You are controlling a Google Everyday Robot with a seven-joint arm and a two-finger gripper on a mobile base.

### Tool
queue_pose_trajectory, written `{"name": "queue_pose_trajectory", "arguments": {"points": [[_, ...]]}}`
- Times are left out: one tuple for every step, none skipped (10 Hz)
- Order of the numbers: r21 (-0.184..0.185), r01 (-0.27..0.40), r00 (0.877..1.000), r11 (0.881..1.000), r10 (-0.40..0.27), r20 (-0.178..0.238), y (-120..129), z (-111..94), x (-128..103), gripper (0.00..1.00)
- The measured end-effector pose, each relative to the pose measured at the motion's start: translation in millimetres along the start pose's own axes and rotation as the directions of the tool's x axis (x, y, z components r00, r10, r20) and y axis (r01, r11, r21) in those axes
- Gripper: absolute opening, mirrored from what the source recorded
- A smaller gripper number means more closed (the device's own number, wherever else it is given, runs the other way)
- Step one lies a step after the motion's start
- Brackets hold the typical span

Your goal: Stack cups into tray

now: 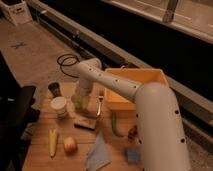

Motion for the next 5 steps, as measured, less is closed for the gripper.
{"name": "queue_pose_trajectory", "arguments": {"points": [[-0.012,-0.013,1.000,1.000,0.013,0.004,1.7,6.7,2.4,0.63],[-0.015,-0.059,0.998,0.998,0.059,-0.029,0.6,12.7,5.6,0.53],[-0.012,-0.103,0.992,0.995,0.102,-0.069,-0.6,16.9,8.1,0.43],[-0.009,-0.120,0.990,0.993,0.119,-0.081,-3.0,19.1,6.3,0.33],[-0.006,-0.122,0.989,0.993,0.121,-0.083,-3.7,19.1,8.5,0.25]]}}
